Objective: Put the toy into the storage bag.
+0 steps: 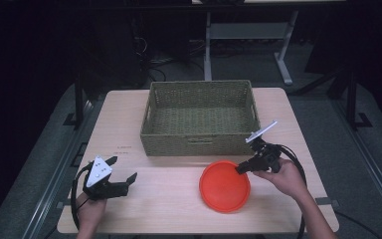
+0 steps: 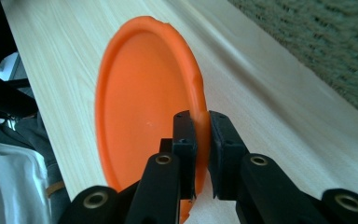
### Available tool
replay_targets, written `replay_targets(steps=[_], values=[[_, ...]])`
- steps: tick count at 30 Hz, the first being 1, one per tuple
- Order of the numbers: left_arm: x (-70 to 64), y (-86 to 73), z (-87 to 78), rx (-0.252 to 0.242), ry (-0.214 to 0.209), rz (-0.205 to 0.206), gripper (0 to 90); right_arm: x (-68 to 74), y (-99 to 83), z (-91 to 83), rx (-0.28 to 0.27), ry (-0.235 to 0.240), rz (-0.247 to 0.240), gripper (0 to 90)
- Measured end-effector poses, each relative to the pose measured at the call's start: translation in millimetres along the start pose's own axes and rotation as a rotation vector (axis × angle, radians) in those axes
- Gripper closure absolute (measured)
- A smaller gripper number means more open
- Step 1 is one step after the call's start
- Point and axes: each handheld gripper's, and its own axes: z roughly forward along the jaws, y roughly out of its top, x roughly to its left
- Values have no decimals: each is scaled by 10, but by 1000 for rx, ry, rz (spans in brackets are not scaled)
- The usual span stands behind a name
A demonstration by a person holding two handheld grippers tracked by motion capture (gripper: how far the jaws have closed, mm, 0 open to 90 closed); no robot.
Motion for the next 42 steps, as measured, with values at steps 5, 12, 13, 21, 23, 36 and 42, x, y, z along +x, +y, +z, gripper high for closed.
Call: replay_targets(steps=[5, 12, 13, 21, 23, 36, 42], values=[[10, -5, -3, 0, 2, -8, 130, 26, 30, -84, -6, -23, -2, 818], [12, -2, -8, -2, 4, -8, 130, 62, 91, -193, -16, -48, -3, 819], [11, -2, -8, -1, 5, -6, 130, 69, 101, -211, -18, -51, -5, 819], [7, -1, -6, 0, 8, 0, 130, 136, 192, -382, -50, -64, -9, 818], [11, -2, -7, 0, 9, 1, 130, 151, 218, -423, -54, -65, -11, 818], [30, -2, -13, 5, 14, 0, 130, 211, 428, -688, -75, -80, -23, 819], [30, -6, -18, 4, 14, -4, 130, 240, 522, -784, -81, -89, -26, 818]])
